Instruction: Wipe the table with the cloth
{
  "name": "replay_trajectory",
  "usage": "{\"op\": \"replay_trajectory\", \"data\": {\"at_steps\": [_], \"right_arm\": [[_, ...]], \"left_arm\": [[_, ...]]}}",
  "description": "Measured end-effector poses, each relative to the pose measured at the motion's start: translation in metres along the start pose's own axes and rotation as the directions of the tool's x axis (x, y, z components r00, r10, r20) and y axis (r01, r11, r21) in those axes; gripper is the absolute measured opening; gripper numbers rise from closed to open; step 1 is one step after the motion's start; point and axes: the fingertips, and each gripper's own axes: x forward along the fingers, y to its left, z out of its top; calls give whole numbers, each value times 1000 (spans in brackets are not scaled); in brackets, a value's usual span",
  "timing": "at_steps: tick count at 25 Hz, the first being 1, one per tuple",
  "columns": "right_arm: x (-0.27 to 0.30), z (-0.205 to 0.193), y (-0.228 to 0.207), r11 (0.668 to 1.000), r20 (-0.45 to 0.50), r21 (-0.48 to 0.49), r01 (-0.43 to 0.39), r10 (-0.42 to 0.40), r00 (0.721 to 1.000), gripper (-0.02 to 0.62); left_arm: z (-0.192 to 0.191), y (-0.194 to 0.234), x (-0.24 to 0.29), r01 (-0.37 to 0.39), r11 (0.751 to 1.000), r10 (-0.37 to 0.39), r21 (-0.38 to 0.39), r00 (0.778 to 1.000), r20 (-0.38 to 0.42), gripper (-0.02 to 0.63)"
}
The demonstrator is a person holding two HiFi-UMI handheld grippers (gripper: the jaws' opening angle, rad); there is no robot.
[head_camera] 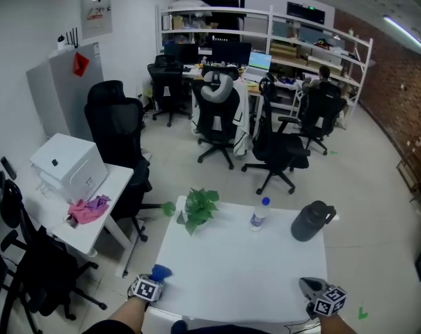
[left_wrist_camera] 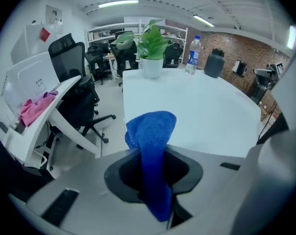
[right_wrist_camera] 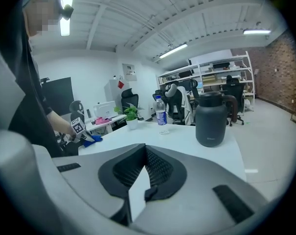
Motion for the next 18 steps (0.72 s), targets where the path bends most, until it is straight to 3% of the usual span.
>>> {"op": "replay_trajectory", "data": {"at_steps": [4,6,8,10,12,14,15,17,18], "right_arm": [[0,9,11,1000,12,-14,-9,9,1000,8],[-3,12,13,1000,14,-15,-7,7,1000,8],[-7,14,14,1000,21,-13,-5,5,1000,8],[-9,16,14,1000,33,-12,-4,4,999,8],[-10,17,13,1000,45,-9,-2,2,999,8],[-11,19,14,1000,61,-6,-3,3,998,8],[-12,20,14,1000,70,-9,-5,6,998,8],[-13,25,14,1000,90,-14,-10,11,996,8],[-13,27,15,1000,100,-13,-14,15,995,8]], "left_arm": [[1,3,2,-33,998,32,50,999,27,72],[2,4,-1,-37,999,36,39,999,30,79],[2,3,-4,-22,1000,22,3,999,34,124],[9,1,-12,1,1000,1,-25,998,69,238],[26,0,-27,10,999,-4,-40,989,146,241],[54,-3,-54,21,999,-7,-47,963,269,241],[71,-9,-71,45,998,-24,-52,938,344,228],[103,-24,-108,129,990,-88,-50,868,489,149],[117,-34,-125,173,984,-125,-35,827,548,66]]}}
